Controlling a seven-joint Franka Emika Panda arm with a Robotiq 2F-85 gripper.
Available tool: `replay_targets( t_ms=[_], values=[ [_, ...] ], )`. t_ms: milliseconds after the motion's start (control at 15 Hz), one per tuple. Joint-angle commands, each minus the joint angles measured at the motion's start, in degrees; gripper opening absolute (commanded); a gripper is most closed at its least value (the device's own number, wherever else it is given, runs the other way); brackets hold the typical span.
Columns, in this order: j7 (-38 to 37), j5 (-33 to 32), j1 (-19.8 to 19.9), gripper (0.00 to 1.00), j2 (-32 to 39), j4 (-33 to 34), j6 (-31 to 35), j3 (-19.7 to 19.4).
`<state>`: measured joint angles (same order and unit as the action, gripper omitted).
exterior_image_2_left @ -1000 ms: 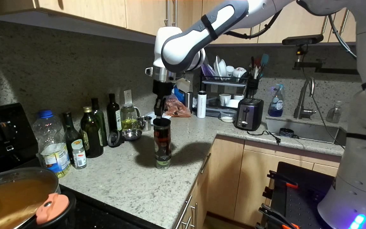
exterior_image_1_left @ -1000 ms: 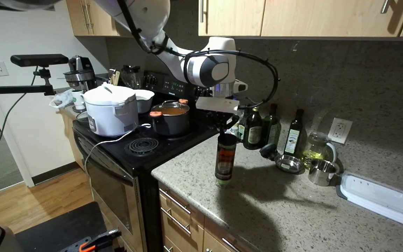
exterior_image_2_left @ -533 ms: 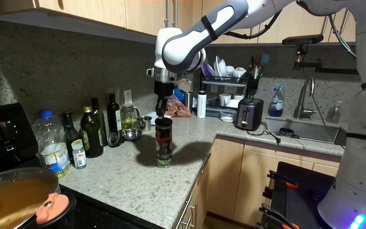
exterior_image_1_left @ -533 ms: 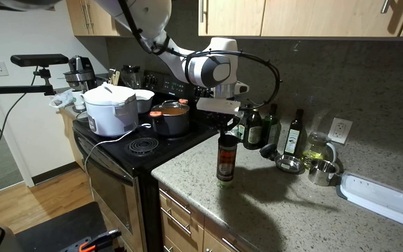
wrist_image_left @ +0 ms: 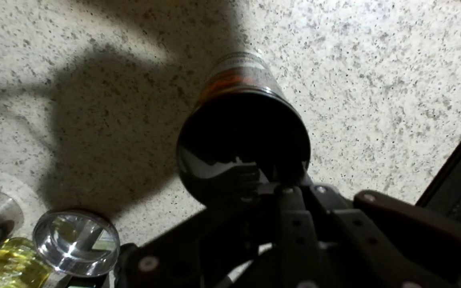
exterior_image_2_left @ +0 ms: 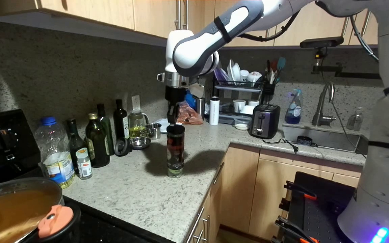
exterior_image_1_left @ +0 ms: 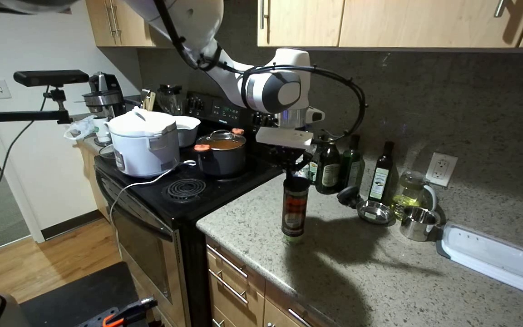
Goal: Seal the lid of the container
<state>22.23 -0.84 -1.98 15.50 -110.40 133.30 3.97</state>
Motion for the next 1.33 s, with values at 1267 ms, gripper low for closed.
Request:
replay_targets(
  t_ms=[1267],
  values=[
    [-0.3, 0.0, 1.4, 0.0, -1.7, -1.1, -0.4, 0.1]
  ],
)
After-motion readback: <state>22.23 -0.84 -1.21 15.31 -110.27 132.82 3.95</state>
